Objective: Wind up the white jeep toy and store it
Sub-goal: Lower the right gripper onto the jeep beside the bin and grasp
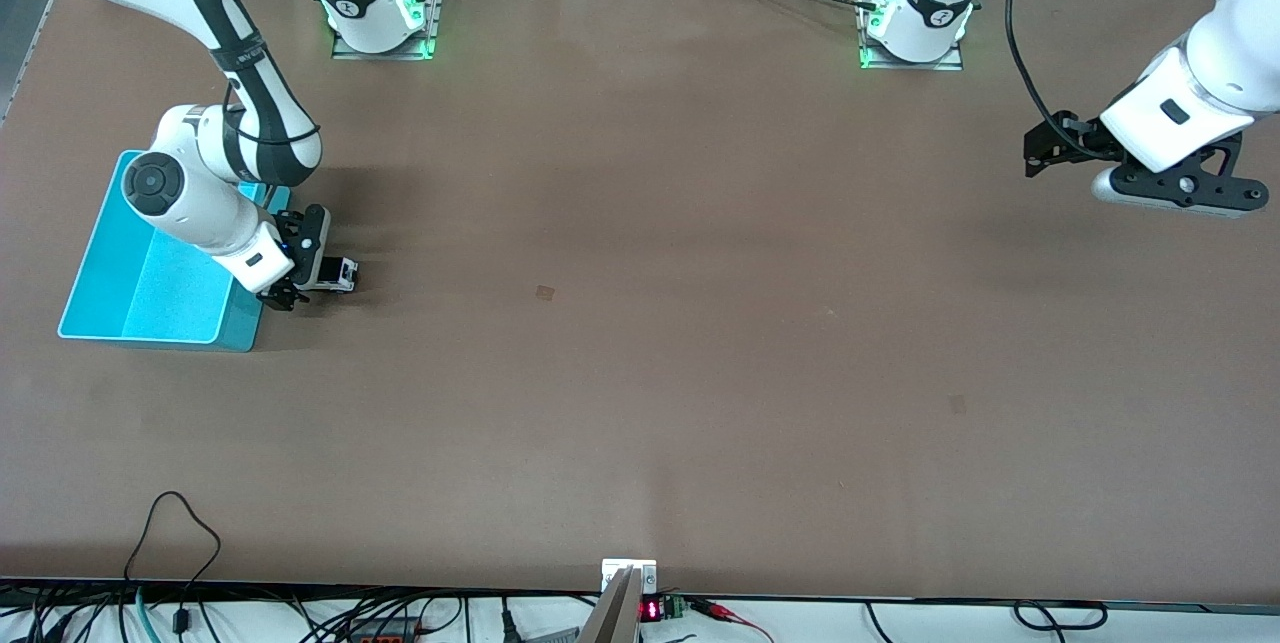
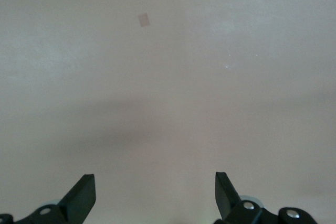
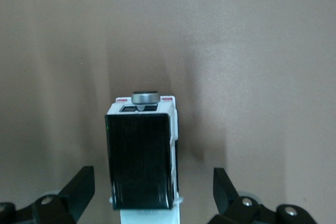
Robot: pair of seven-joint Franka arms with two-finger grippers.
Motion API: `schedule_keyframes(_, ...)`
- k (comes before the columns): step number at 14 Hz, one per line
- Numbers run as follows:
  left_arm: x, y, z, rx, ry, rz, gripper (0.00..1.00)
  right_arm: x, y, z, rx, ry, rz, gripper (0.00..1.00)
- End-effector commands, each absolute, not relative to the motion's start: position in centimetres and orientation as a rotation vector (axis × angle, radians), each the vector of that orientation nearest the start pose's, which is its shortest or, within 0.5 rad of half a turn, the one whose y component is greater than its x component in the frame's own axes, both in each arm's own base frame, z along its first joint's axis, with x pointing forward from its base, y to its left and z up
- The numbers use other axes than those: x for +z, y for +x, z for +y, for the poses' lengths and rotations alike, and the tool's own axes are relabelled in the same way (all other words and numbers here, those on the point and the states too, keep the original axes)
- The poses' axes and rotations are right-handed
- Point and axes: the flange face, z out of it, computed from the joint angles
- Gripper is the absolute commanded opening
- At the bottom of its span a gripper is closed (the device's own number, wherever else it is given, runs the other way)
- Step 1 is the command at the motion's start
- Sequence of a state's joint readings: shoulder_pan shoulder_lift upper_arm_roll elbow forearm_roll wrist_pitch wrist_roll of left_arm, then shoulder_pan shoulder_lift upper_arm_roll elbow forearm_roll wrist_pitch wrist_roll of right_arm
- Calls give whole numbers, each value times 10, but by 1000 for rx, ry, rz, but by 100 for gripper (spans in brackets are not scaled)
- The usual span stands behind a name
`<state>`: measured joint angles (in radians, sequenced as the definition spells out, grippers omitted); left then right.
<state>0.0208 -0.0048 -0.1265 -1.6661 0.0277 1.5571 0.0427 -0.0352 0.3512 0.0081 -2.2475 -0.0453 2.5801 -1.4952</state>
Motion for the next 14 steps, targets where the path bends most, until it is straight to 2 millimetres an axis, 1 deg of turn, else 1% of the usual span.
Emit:
schedule_keyframes(1, 593, 542, -52, 163, -3079, 211, 100, 204, 535, -10, 20, -2272, -2176, 92)
schedule_keyframes(3, 594, 544, -49, 154, -3080, 204, 100, 204, 535, -10, 20, -2252, -2197, 47)
schedule_keyframes(4, 593, 544, -50, 159, -3080, 220, 100, 204, 535, -10, 20, -2243, -2206, 31)
schedule_keyframes(5, 594, 541, -50, 173, -3078, 222, 100, 205, 535, -10, 16, -2235, -2217, 17)
schedule_keyframes(6, 594, 540, -51, 185, -3077, 224, 100, 205, 535, -10, 16, -2234, -2217, 6)
schedule_keyframes(7, 594, 542, -51, 178, -3077, 224, 100, 207, 536, -9, 12, -2232, -2222, 0)
schedule_keyframes(9, 592, 543, -50, 178, -3079, 218, 100, 219, 544, -7, -20, -2244, -2239, 0)
schedule_keyframes(10, 592, 544, -48, 178, -3080, 211, 100, 226, 548, 0, -47, -2241, -2255, 0)
schedule_keyframes(12, 593, 543, -50, 175, -3078, 208, 100, 255, 561, 2, -124, -2285, -2264, 0)
schedule_keyframes(14, 593, 543, -51, 177, -3078, 210, 100, 272, 572, -3, -177, -2344, -2217, 0)
